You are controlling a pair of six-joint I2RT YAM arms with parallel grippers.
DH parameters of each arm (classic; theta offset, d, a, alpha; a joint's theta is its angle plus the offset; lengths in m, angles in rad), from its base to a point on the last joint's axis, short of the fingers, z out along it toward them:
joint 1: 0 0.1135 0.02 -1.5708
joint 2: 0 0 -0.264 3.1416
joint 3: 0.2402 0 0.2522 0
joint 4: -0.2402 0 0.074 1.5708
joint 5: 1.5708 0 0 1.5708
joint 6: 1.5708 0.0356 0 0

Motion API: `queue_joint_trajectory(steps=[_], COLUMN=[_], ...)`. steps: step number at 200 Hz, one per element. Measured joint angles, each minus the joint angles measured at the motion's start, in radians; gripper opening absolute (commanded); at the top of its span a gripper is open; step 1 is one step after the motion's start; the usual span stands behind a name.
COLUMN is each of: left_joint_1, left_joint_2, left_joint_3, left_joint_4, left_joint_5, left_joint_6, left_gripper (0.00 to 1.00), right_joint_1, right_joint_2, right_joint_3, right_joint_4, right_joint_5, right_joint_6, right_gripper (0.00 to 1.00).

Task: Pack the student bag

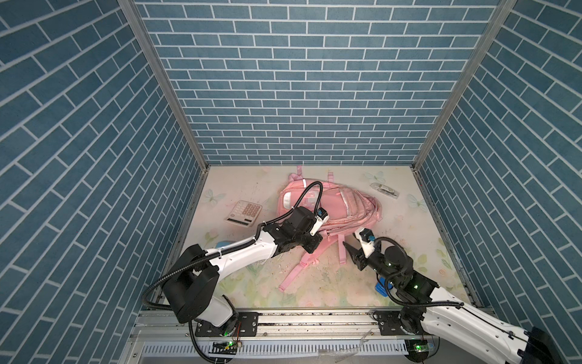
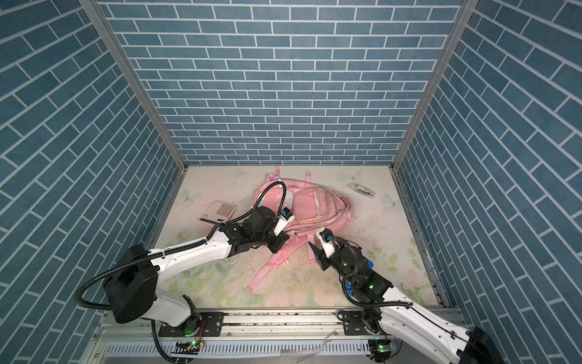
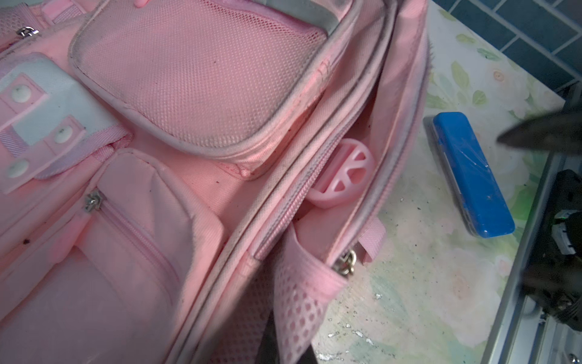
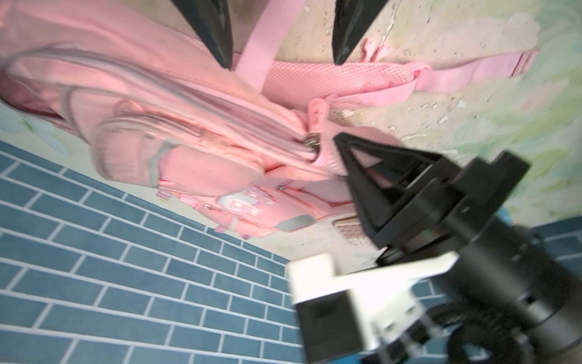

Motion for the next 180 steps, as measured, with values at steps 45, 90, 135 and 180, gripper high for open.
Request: queue_joint_trajectory(steps=[45, 90, 135, 180], left_joint_1=[-0.014, -0.024, -0.024, -0.025], left_joint_2=[-0.003, -0.003, -0.002, 0.003], left_joint_3=[0.0, 0.0, 0.011, 0.025], left_joint_4=[0.016, 0.018, 0.02, 0.021], left_joint_5=[0.015, 0.027, 0.031, 0.034], left_joint_6=[-0.026, -0.027, -0.028, -0.032], left_gripper=[0.0, 0.0, 0.0, 0.0], right_joint_1=[0.093, 0.116, 0.148, 0.192], right_joint_2=[0.161, 0.338, 0.43, 0.542], right_joint_3=[-0.068, -0.07, -0.064, -0.018], right_joint_4=[0.256, 0.474, 0.56, 0.607], right_joint_5=[0.161, 0.217, 0.245, 0.354], right_joint_6=[-0.111, -0.18, -0.212, -0.22], right_gripper=[0.45, 0.44, 0.43, 0.36])
